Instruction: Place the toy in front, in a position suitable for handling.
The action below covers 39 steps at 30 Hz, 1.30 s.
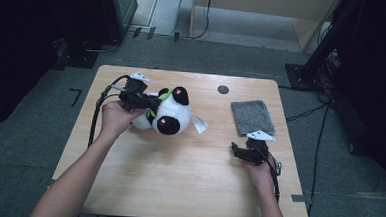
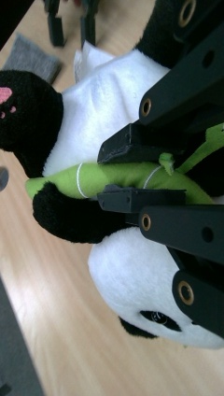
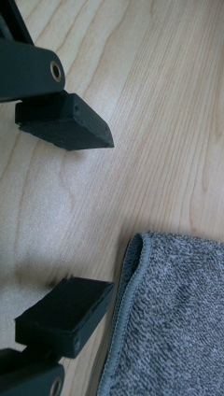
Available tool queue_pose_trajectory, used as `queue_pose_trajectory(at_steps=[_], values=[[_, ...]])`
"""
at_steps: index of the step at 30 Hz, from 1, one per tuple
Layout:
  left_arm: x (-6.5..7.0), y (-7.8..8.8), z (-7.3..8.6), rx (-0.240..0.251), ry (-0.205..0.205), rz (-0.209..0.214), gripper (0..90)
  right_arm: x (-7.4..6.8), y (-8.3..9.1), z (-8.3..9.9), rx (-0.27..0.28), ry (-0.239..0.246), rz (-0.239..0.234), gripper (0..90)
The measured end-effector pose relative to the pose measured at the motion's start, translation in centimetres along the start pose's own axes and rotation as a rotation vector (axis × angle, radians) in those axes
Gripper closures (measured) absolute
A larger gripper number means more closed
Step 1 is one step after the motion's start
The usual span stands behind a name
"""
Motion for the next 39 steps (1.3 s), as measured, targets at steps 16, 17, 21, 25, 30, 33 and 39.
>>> queue_pose_trajectory(at_steps=[16, 17, 21, 25, 30, 33, 39], values=[[6.7, -1.7, 3.3, 0.015, 0.039, 0.075, 76.7, 0.5, 0.0, -0.2, -0.005, -0.021, 0.016, 28.2], [7.2, -2.4, 3.6, 0.007, 0.03, 0.079, 76.5, 0.6, -0.1, -0.2, -0.003, -0.027, 0.019, 28.2], [7.8, -3.5, 3.7, 0.015, 0.008, 0.071, 75.3, 0.6, 0.0, -0.3, -0.01, -0.027, 0.021, 29.2], [7.6, -3.7, 3.8, 0.033, 0.008, 0.082, 73.2, 0.9, 0.1, -0.4, -0.029, -0.04, 0.03, 29.8], [7.2, -3.7, 4.0, 0.05, 0.009, 0.095, 67.8, 1.2, 0.5, -0.6, -0.026, -0.061, 0.03, 30.1], [7.3, -3.5, 4.1, 0.069, -0.014, 0.088, 60.0, 1.0, 0.9, -0.8, -0.008, -0.061, 0.023, 30.4], [7.2, -2.5, 4.2, 0.12, -0.035, 0.106, 45.8, 1.0, 1.8, -1.2, 0.015, -0.068, 0.007, 31.3]])
Point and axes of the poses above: each handheld gripper's, and its own axes: y roughly backward along the jaws, z roughly out of its underside, x roughly to its right, the point moved 1 cm from there along -y, roughly forward along the jaws, and after that the axes turned 11 degrees about -x, right-handed, at the moved point
